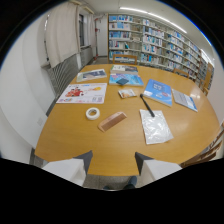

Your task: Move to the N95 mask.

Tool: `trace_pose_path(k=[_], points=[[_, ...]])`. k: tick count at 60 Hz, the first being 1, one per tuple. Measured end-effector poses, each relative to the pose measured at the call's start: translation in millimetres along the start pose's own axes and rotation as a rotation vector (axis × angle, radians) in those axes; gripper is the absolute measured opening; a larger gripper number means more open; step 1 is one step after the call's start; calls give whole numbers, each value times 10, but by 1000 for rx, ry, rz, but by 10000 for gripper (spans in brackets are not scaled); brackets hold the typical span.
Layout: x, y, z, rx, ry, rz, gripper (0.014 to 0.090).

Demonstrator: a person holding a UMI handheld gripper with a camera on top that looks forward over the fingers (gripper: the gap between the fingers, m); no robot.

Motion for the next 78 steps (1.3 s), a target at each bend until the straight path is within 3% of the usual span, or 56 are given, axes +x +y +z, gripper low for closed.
trace_pose_path(k=[16, 42, 78], points=[[238, 66, 16, -24, 5, 12, 841], [1422, 136, 155, -54, 96, 28, 841], [2059, 34, 1465, -117, 14, -13, 844]])
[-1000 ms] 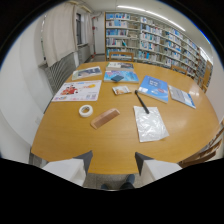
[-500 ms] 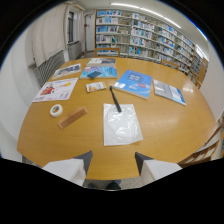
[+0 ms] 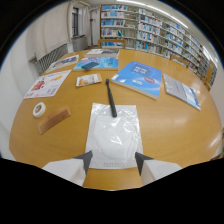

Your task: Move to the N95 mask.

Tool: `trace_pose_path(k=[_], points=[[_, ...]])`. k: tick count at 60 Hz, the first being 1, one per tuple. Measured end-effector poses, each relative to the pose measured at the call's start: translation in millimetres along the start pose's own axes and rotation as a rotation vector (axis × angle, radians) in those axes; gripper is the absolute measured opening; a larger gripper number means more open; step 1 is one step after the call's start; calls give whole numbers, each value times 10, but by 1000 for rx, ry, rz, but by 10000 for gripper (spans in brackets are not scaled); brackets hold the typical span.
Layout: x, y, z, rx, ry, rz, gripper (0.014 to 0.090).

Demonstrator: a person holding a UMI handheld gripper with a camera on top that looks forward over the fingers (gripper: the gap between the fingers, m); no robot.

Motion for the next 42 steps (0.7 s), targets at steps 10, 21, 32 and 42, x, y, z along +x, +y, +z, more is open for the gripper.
trace_pose_path(k=[10, 21, 32, 42], points=[[31, -58, 327, -15, -13, -2, 844], [50, -122, 501, -26, -21, 3, 850], [51, -175, 527, -30, -23, 11, 845], [57, -172, 517, -33, -17, 12, 843]])
